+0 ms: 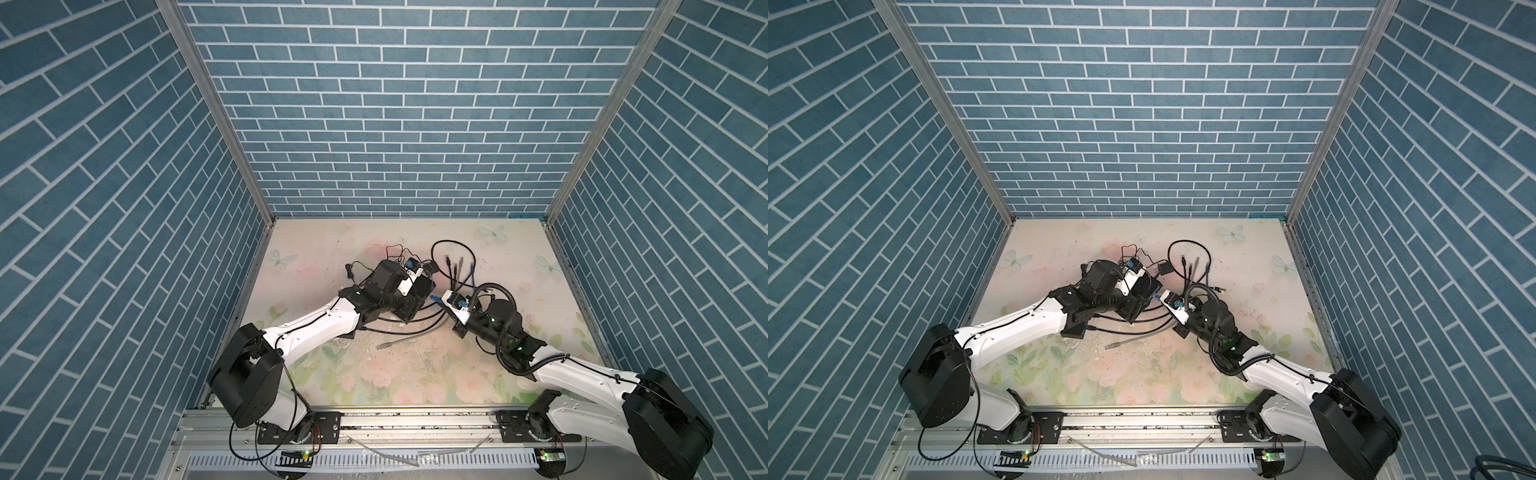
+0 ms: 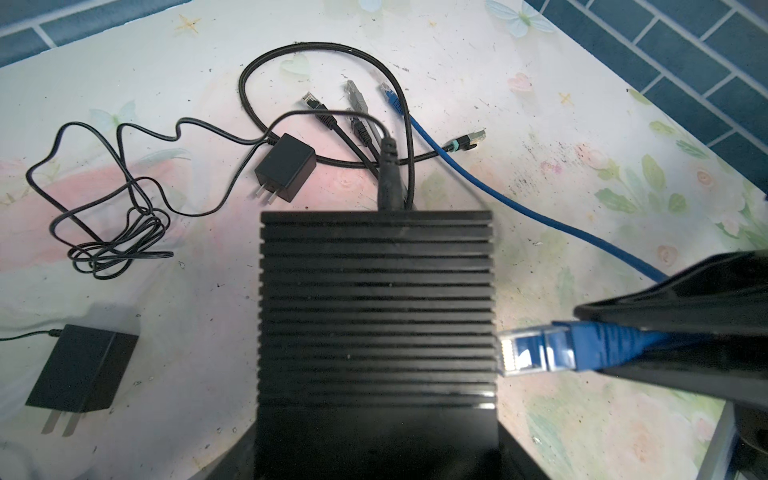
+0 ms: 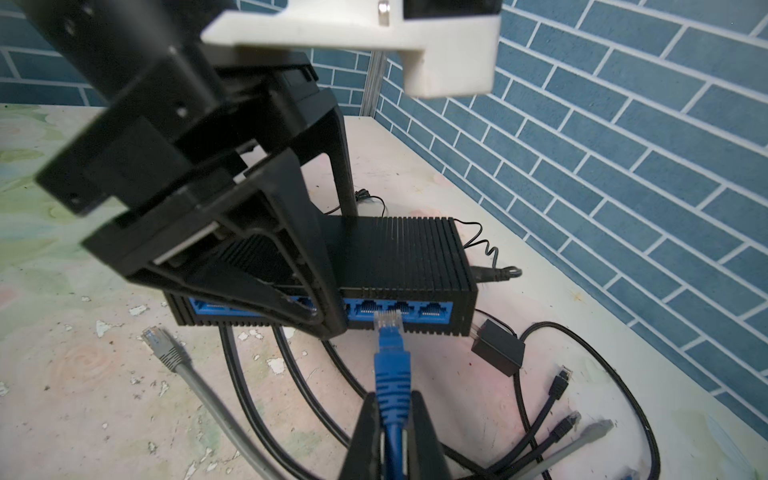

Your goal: Insert the plug into the switch port

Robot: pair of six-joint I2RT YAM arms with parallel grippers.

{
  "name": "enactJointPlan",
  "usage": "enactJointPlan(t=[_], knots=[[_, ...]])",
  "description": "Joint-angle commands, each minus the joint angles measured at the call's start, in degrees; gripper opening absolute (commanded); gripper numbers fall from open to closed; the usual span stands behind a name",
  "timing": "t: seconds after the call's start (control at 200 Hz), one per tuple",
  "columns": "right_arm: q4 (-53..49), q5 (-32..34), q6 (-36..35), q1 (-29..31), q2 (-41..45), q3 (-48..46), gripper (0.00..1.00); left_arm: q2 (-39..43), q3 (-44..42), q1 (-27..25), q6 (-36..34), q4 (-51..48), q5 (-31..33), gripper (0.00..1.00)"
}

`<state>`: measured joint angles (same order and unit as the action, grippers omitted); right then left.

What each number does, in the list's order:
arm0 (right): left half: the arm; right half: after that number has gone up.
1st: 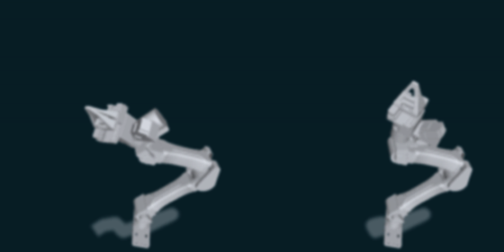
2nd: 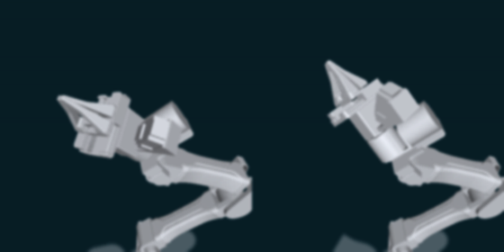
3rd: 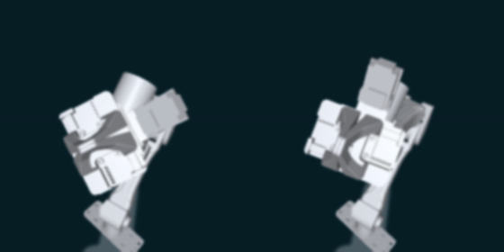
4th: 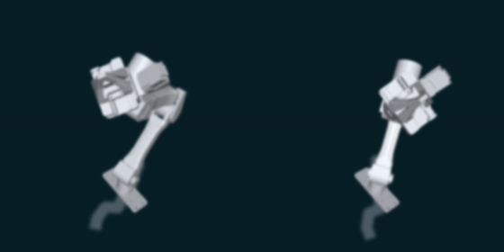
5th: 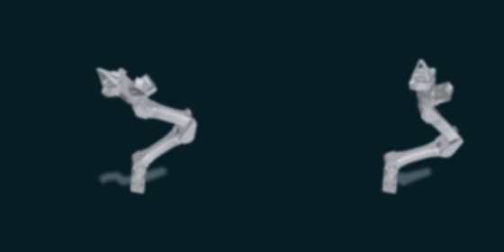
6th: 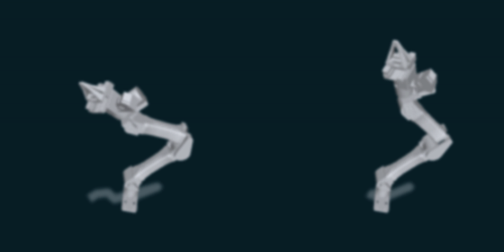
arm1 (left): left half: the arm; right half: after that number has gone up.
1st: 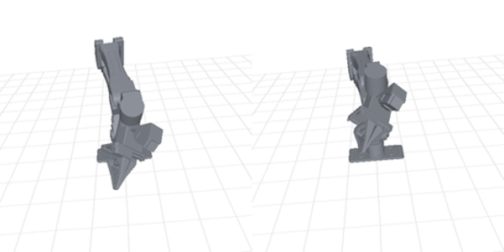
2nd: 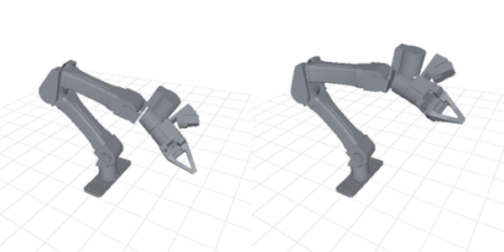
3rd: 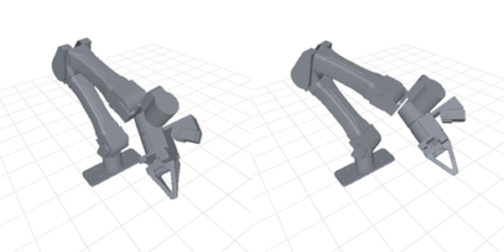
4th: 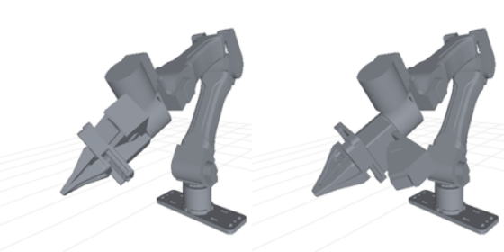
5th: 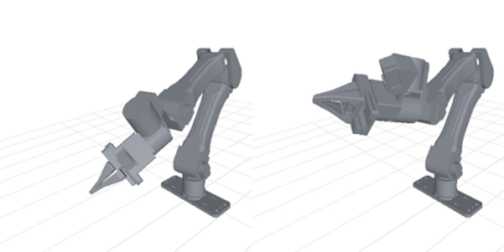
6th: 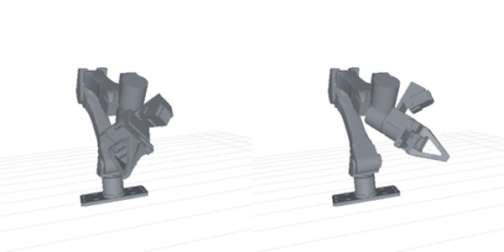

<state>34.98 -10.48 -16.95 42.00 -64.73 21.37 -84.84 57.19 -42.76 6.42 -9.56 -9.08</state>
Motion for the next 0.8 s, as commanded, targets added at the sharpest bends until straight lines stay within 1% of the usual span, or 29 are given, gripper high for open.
enactJointPlan(t=[0.0,0.235,0.385,0.57,0.795], knots=[[2.46,0.09,0.11,0.32,-0.67,-1.24,0.0,2.39,0.6,0.04,-0.37,1.59,-0.47,0.0],[5.34,0.02,0.25,0.28,-1.07,-1.25,0.0,1.54,0.38,0.05,-0.26,1.69,-1.77,0.0],[5.73,-1.36,0.25,0.32,-1.18,-0.37,0.0,1.0,0.29,0.0,-0.15,1.52,-1.88,0.0],[6.44,-0.23,0.07,0.28,-2.83,0.4,0.0,1.36,0.23,0.05,-0.35,1.86,-2.76,0.0],[10.56,2.68,1.39,0.18,-5.07,0.91,0.0,1.69,-0.63,0.0,-0.74,3.1,-6.66,0.0]])
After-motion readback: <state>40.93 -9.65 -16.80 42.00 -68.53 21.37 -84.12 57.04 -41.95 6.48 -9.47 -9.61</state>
